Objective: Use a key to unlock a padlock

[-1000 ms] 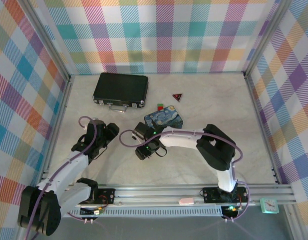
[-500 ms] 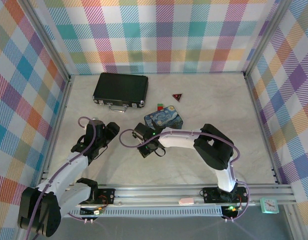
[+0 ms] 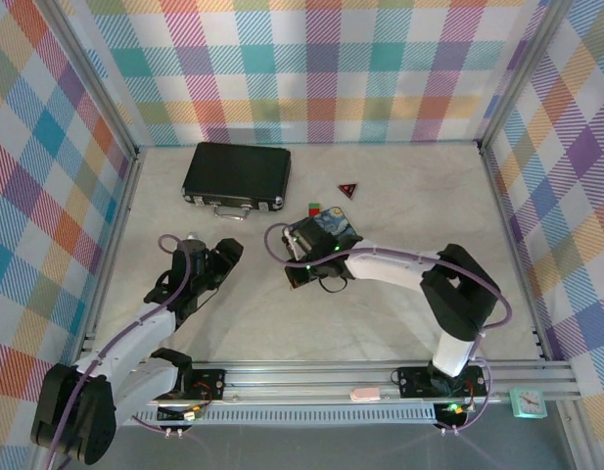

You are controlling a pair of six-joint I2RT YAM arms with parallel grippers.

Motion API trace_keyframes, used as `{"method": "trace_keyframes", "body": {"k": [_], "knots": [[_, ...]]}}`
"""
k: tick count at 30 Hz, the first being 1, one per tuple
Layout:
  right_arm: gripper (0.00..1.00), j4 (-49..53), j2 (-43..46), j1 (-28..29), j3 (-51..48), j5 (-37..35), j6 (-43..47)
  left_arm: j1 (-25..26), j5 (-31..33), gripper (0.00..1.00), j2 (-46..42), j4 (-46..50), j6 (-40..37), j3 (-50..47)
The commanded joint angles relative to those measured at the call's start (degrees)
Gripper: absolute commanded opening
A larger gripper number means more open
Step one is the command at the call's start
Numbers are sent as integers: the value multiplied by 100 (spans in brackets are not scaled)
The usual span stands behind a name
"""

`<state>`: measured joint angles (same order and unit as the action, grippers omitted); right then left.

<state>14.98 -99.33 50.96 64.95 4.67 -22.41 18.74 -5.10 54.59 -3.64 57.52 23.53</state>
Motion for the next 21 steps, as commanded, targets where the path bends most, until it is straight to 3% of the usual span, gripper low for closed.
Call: {"method": "trace_keyframes", "body": {"k": [1,11,21], "knots": [[0,-403,320,-75,-24,433,-323,333,18,70,69,-631,328,13],[0,-1006,600,-117,97,281,-535,1001,-28,61,747,-1587,251,563],[0,-1506,608,-222,27,847,-829,1149,176,42,913,-1770,182,617]]}}
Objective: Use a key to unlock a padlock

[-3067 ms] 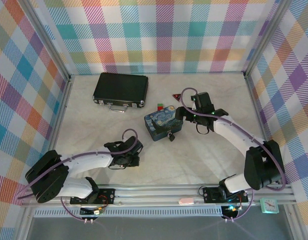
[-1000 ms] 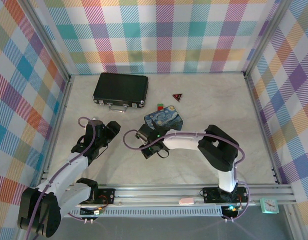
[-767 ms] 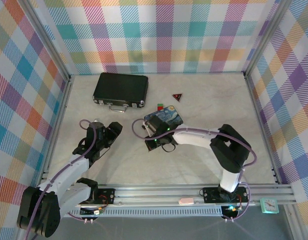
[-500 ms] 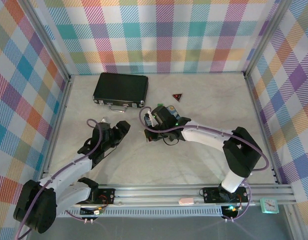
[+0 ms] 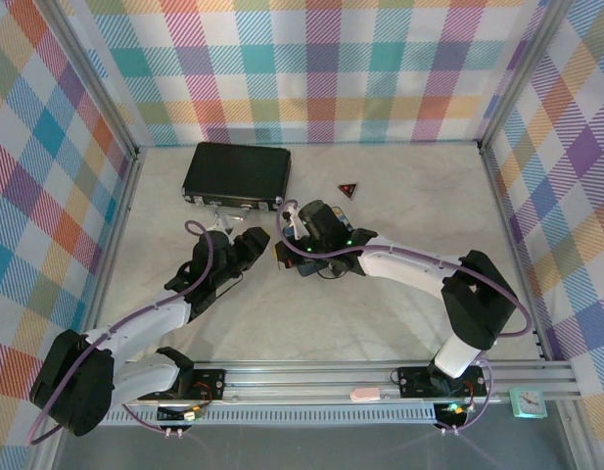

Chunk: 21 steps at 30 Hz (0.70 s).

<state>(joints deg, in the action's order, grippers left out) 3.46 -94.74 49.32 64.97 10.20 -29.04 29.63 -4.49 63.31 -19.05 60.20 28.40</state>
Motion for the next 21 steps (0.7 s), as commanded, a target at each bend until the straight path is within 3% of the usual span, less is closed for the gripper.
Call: {"method": "trace_keyframes", "body": {"k": [1,17,21], "knots": [[0,-412,167,-75,-16,330,-217,56,128,41,49,-224,-103,139],[1,-937,249,-347,-293,780,-511,70,422,0,-207,174,-309,222],[32,-1295,538,-520,-576,799,-425,74,528,0,-357,305,-624,300]]}}
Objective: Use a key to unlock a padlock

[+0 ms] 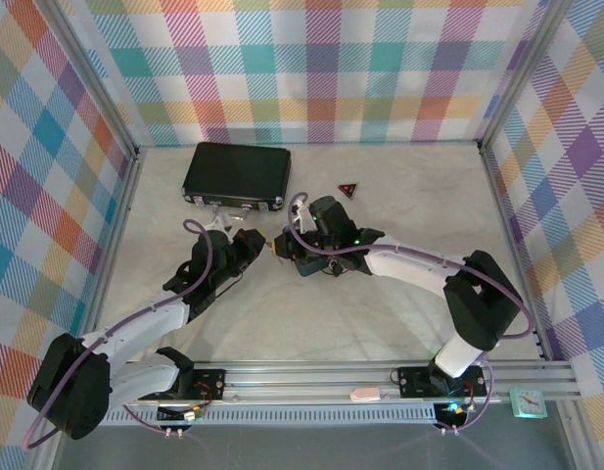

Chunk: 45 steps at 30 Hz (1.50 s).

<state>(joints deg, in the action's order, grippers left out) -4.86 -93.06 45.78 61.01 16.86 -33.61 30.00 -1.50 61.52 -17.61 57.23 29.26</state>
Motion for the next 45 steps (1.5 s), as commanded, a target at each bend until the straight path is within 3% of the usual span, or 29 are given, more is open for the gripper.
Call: {"method": "trace_keyframes", "body": {"k": [1,4,9,14,26,45], "knots": [[39,-564,441,-230,-238,217,76,32,229,0,-196,161,-439,241],[50,-843,567,-488,-322,757,170,32,127,0,-264,16,-914,304],[50,-1826,609,-749,-531,1692,52,30,-567,0,-337,-815,-1676,309],[49,-2396,668,-748,-626,1985,29,27,-978,0,-464,-1414,-2037,197],[38,-3814,301,-746,-818,2583,-768,32,-1047,0,-405,-2111,-1859,10],[30,-4366,-151,-693,-737,2771,-1332,32,-872,0,-464,-2344,-1661,-157]]}}
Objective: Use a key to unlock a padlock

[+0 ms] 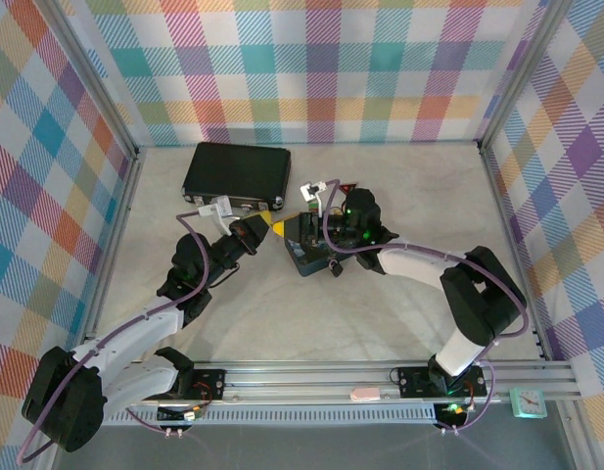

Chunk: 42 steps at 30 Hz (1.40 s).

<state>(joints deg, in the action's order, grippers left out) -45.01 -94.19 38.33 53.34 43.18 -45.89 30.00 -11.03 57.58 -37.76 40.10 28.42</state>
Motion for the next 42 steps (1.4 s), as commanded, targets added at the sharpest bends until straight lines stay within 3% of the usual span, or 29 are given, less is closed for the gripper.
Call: {"method": "trace_keyframes", "body": {"k": [1,16,17,20,21,22,28,32,36,42], "knots": [[30,-370,-37,52,15,130,-121,32,92,0,-80,-328,55,-74],[0,-477,-95,28,-40,-90,-178,32,124,0,-30,-435,276,-143],[0,-447,-67,14,-63,-130,-135,32,158,9,-43,-418,293,-153],[0,-55,94,-53,-89,-198,138,28,408,76,-171,-98,332,-162],[0,200,193,-69,-105,-249,342,11,540,92,-254,78,343,-168],[0,535,304,-80,-97,-334,580,-23,617,100,-315,199,352,-181],[0,3033,1053,-76,37,-1353,2324,-414,252,100,-400,376,716,-293],[0,4494,1425,-80,180,-2524,3293,-393,-158,97,-97,388,814,-220],[0,5459,1730,-129,164,-4023,3735,191,19,95,293,784,508,-3],[0,6117,2004,-737,17,-5504,3695,1395,813,93,1131,1510,285,461]]}}
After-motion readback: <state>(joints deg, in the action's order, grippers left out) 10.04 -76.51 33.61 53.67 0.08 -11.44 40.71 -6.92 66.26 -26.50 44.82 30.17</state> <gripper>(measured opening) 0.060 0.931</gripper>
